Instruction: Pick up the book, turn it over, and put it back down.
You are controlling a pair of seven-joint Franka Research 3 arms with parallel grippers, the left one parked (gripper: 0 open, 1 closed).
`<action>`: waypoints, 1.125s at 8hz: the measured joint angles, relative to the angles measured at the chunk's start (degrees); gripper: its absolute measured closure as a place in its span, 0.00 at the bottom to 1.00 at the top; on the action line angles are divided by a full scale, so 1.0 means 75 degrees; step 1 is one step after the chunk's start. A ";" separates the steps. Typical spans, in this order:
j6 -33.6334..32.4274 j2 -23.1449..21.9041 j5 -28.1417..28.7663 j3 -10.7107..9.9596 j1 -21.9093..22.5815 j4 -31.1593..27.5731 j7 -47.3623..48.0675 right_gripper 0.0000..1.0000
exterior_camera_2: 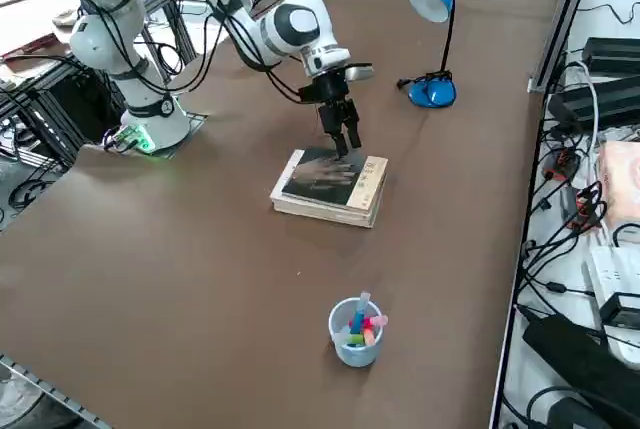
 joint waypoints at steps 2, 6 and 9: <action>0.0023 -0.0007 0.0621 0.0012 0.0001 0.0067 -0.0394 0.00; -0.0492 -0.0226 0.3554 0.0054 0.0019 0.0576 -0.3251 0.00; -0.2446 -0.0854 0.5778 0.0249 0.0132 0.1483 -0.5826 0.00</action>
